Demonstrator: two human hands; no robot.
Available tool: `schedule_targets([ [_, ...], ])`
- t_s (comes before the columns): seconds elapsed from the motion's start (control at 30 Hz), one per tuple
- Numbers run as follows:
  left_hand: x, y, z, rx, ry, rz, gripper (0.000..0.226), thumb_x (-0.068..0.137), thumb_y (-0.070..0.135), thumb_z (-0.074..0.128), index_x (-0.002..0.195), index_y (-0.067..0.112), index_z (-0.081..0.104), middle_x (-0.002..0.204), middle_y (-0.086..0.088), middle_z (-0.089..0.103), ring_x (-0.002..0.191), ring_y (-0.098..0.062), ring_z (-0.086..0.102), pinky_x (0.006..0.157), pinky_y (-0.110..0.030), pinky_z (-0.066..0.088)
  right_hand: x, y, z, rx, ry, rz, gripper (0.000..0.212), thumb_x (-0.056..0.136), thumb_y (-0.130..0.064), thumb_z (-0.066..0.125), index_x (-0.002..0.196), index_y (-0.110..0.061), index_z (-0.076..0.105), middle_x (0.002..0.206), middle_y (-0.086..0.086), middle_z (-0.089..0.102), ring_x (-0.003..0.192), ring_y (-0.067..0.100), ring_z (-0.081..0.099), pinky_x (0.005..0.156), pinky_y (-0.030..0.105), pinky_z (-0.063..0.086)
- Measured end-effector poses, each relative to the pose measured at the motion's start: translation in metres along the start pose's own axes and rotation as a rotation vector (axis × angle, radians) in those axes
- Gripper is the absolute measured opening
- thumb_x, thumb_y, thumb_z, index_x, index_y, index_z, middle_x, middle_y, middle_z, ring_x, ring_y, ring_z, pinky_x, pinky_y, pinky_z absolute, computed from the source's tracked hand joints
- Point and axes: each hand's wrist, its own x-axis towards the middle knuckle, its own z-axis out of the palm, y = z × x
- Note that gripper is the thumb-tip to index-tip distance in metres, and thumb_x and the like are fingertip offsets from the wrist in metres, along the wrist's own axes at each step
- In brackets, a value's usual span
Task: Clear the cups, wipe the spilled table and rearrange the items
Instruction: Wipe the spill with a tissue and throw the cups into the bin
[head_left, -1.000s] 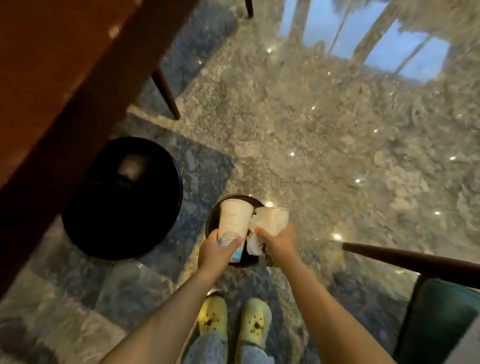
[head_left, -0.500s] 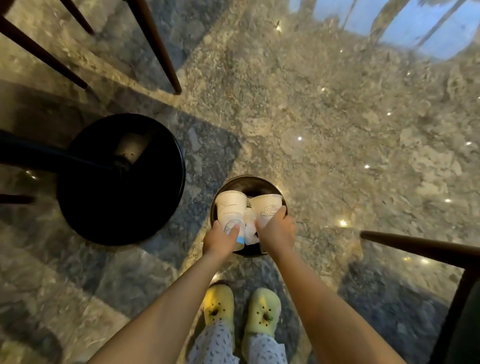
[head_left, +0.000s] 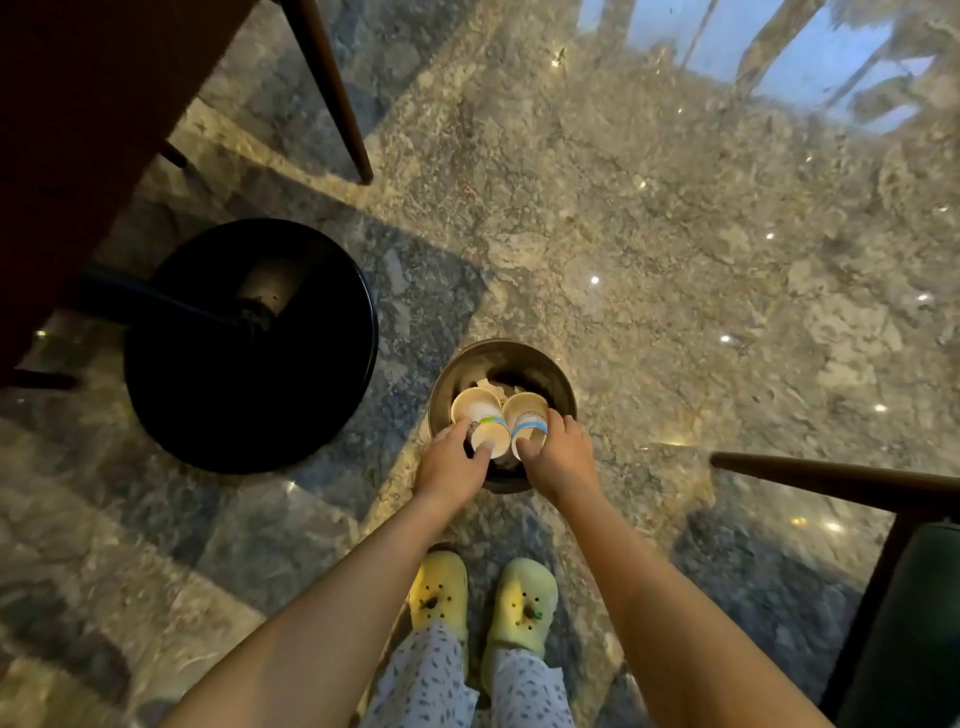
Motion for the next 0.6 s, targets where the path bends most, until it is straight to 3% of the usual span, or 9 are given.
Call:
schedule_targets([
  [0.2, -0.020, 0.008, -0.027, 0.180, -0.048, 0.114, 0.053, 0.092, 0.036, 0.048, 0.140, 0.018, 0.035, 0.144, -0.008, 0.041, 0.131, -0.029, 0.036, 0.104, -0.037, 0.033, -0.024, -0.009, -0.024, -0.234, -0.111, -0.122, 0.063, 0.088, -0.045, 0.049, 0.141, -0.014, 0.032, 0.144, 0.010, 0.040, 0.127, 0.032, 0.041, 0.102, 0.040, 0.034],
  [0.3, -0.034, 0.018, -0.049, 0.306, -0.061, 0.105, 0.054, 0.093, 0.039, 0.044, 0.141, 0.020, 0.031, 0.145, -0.007, 0.039, 0.133, -0.029, 0.032, 0.105, -0.040, 0.033, -0.044, -0.019, -0.041, -0.322, -0.132, -0.139, 0.066, 0.089, -0.047, 0.049, 0.143, -0.017, 0.028, 0.146, 0.009, 0.037, 0.129, 0.034, 0.037, 0.101, 0.042, 0.035],
  [0.4, -0.056, 0.030, -0.072, 0.388, -0.098, 0.105, 0.047, 0.092, 0.040, 0.044, 0.134, 0.019, 0.040, 0.136, -0.011, 0.047, 0.128, -0.030, 0.037, 0.102, -0.042, 0.037, -0.067, -0.034, -0.064, -0.416, -0.170, -0.157, 0.069, 0.089, -0.051, 0.048, 0.146, -0.019, 0.023, 0.149, 0.009, 0.032, 0.132, 0.034, 0.034, 0.104, 0.043, 0.034],
  [0.5, -0.085, 0.045, -0.096, 0.417, -0.137, 0.139, 0.041, 0.091, 0.038, 0.046, 0.125, 0.014, 0.048, 0.128, -0.015, 0.053, 0.121, -0.033, 0.045, 0.098, -0.043, 0.041, -0.094, -0.054, -0.094, -0.470, -0.204, -0.194, 0.070, 0.089, -0.050, 0.049, 0.146, -0.018, 0.025, 0.149, 0.010, 0.032, 0.133, 0.034, 0.031, 0.105, 0.044, 0.033],
  [0.6, -0.120, 0.067, -0.123, 0.385, -0.187, 0.151, 0.046, 0.091, 0.036, 0.046, 0.131, 0.014, 0.045, 0.131, -0.015, 0.052, 0.120, -0.033, 0.048, 0.097, -0.040, 0.042, -0.124, -0.078, -0.133, -0.502, -0.198, -0.231, 0.069, 0.089, -0.050, 0.050, 0.145, -0.018, 0.028, 0.146, 0.014, 0.037, 0.132, 0.035, 0.035, 0.107, 0.047, 0.034],
])
